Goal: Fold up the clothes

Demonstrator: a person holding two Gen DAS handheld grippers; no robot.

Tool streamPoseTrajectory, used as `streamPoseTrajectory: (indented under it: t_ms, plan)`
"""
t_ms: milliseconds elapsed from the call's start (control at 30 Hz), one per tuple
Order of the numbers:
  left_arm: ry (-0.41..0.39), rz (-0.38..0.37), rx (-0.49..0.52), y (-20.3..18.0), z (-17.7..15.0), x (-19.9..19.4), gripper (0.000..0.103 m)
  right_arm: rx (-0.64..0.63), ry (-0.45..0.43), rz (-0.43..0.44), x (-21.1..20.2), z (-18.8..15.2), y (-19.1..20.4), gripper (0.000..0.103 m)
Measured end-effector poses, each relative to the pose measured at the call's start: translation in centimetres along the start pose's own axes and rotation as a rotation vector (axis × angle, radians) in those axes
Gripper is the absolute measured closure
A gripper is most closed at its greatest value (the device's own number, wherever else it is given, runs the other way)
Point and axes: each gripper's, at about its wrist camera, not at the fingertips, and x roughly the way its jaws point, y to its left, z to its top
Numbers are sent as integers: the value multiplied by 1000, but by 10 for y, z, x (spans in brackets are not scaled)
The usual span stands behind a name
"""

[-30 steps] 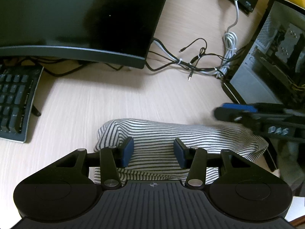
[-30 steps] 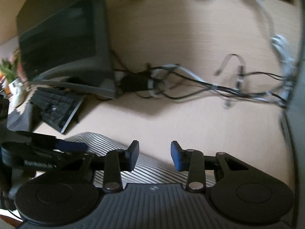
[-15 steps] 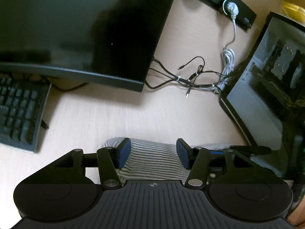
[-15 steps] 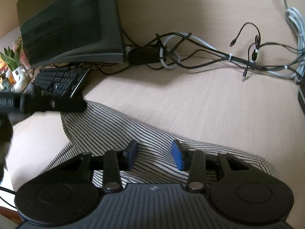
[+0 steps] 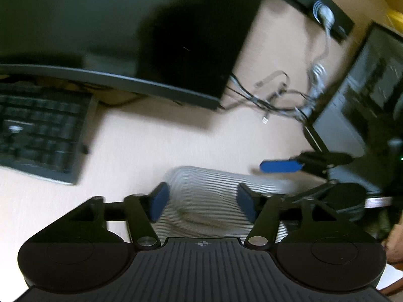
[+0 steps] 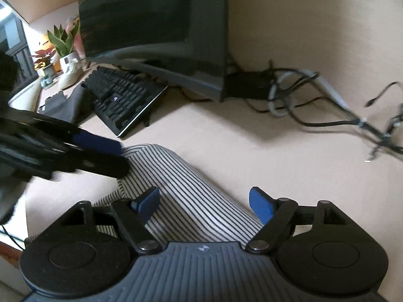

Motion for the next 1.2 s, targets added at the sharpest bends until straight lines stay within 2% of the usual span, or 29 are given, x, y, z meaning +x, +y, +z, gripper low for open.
streamPoseTrajectory:
  t_ms: [67, 133, 167, 200, 233, 300, 367, 433, 500, 633, 700, 800, 867, 900, 967, 1033, 1067, 1100, 1200]
  plan:
    - [-12, 28, -60, 15, -3, -12, 28, 13, 68, 57, 20, 3, -4, 24]
    - [-18, 40, -140, 31, -6, -21, 28, 96, 106, 107, 34, -1, -15, 22]
    - [-21, 37, -178, 38, -9, -25, 27, 135, 110, 137, 34, -1, -19, 28]
    - [-24, 34, -211, 44, -11, -28, 27, 149, 105, 150, 32, -1, -19, 38]
    - [-26, 30, -238, 48, -12, -31, 27, 131, 95, 146, 28, 0, -13, 45]
    - [-29, 7, -268, 51, -13, -32, 26, 57, 69, 103, 14, 4, 7, 63]
    - [-30, -26, -284, 51, -13, -31, 25, -43, 24, 61, -3, 1, 32, 71]
    - [-20, -70, -272, 42, -12, -27, 23, -145, -9, 8, -17, -7, 58, 74]
    - [14, -89, -240, 31, -14, -21, 23, -243, -29, -53, -26, -19, 84, 73]
    - [113, -72, -170, 17, -24, -4, 32, -178, -14, -60, -25, -45, 108, 67]
    - [158, -43, -139, 16, -31, 4, 31, -143, -24, -46, -32, -51, 113, 62]
    - [174, -35, -107, 17, -36, 7, 31, -56, -38, -45, -51, -51, 105, 62]
    - [169, -26, -63, 13, -38, 6, 30, 27, -89, -127, -73, -50, 91, 60]
    - [165, -20, -37, 11, -39, 6, 30, 68, -115, -172, -85, -49, 84, 53]
    - [165, -14, -1, 7, -41, 7, 28, 135, -165, -348, -102, -51, 65, 43]
    - [173, -18, 4, 7, -42, 10, 27, 210, -141, -470, -106, -57, 44, 43]
    - [178, -22, 1, 9, -42, 12, 25, 262, -111, -489, -104, -63, 33, 41]
    - [183, -26, 0, 10, -42, 13, 24, 314, -82, -506, -102, -69, 23, 35]
    - [192, -27, 7, 12, -40, 13, 22, 496, -17, -442, -93, -94, 1, 22]
